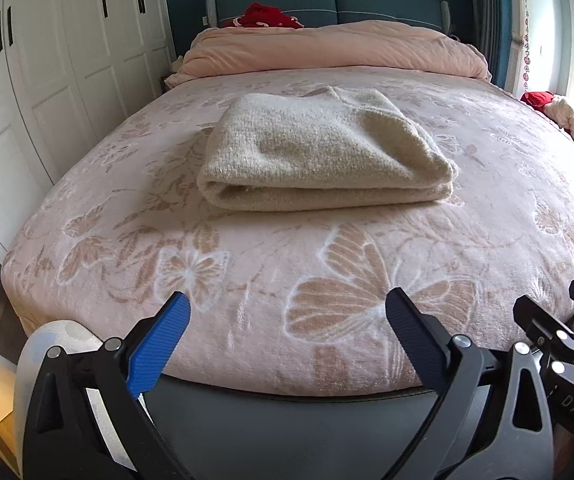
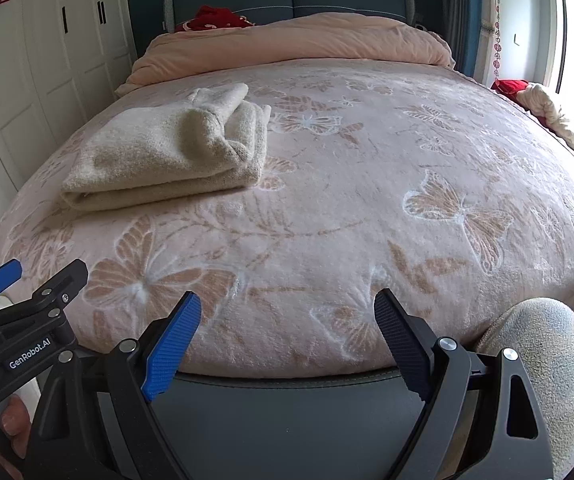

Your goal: Fold small clothes

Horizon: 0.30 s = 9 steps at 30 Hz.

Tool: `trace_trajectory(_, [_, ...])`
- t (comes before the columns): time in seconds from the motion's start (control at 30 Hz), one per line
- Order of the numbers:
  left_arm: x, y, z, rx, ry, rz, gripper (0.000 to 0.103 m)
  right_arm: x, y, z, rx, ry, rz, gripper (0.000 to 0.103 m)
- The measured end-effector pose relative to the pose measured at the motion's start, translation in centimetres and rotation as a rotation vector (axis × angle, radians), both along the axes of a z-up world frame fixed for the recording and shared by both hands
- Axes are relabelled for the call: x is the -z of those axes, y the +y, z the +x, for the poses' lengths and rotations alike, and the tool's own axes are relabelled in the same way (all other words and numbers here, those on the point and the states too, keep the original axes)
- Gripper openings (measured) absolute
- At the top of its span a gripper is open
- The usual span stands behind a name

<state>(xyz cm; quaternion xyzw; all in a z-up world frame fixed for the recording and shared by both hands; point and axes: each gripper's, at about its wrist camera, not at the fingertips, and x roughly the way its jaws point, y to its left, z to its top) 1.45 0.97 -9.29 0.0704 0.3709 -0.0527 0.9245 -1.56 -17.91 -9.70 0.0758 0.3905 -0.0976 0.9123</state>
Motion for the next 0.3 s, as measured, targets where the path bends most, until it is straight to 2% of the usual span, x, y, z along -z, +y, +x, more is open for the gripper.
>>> trace_trajectory(0.3, [0.05,-0.19,-0.18,0.015,0.008,-0.007,0.096,0.02,0.09,0.05,-0.003,0.002,-0.004,0.086])
